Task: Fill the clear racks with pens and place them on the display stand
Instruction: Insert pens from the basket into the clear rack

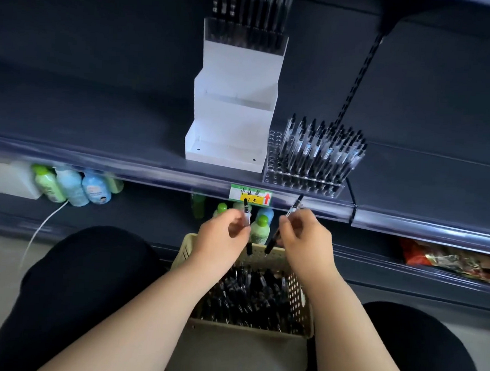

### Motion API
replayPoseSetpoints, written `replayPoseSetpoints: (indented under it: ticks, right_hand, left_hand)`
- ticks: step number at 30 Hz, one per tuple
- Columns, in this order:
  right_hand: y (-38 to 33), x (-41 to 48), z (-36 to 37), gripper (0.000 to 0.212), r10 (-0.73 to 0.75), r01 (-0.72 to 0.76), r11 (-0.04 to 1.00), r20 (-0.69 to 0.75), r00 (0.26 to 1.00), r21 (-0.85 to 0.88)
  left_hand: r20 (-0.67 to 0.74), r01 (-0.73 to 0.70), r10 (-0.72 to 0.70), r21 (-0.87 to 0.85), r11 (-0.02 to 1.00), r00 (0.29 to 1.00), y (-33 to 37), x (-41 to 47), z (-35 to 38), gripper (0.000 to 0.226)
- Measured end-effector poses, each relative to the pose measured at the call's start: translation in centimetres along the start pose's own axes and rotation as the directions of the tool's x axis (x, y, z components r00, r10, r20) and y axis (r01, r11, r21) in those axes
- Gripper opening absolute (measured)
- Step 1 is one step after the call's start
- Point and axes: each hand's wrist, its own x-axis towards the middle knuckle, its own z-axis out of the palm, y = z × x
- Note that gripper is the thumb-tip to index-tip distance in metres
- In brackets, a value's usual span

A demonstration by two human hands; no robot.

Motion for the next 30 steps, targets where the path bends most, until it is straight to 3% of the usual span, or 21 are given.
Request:
replayPoseSetpoints:
  ticks: [5,9,18,25,30]
  right_hand:
    - [-2.2,1.6,-1.7,0.034,-0.034,0.050,0.985,-0.098,0.995,0.168]
    - [-4.0,3.6,-3.3,0.015,-0.105,0.141,0.967,-0.172,0.979,0.214]
    - [-8.5,12.1,-6.6,0.018,-0.294,0.312,0.950,-0.330,0.897,-0.001]
    - [-7.1,16.3,-4.6,0.016,-0.287,0.249,0.956,-0.312,0.906,-0.156]
    - [-6.7,16.8,-3.2,0.016,-0.341,0.257,0.919,-0.277,0.898,-0.299]
  left_hand:
    - [-0.038,-0.069,0.066,-0.094,0.993,0.997,2.6,2.2,-1.3,0.013]
    - [-0.066,-0.112,0.104,-0.127,0.986,0.992,4.5,4.5,-2.0,0.016]
    - [-0.129,-0.298,0.283,-0.121,0.947,0.950,8.5,12.7,-2.4,0.024]
    - [-0.160,-0.210,0.177,-0.218,0.953,0.971,6.5,15.0,-1.1,0.016]
    - [-0.149,-0.214,0.178,-0.272,0.938,0.973,6.8,15.3,-1.2,0.013]
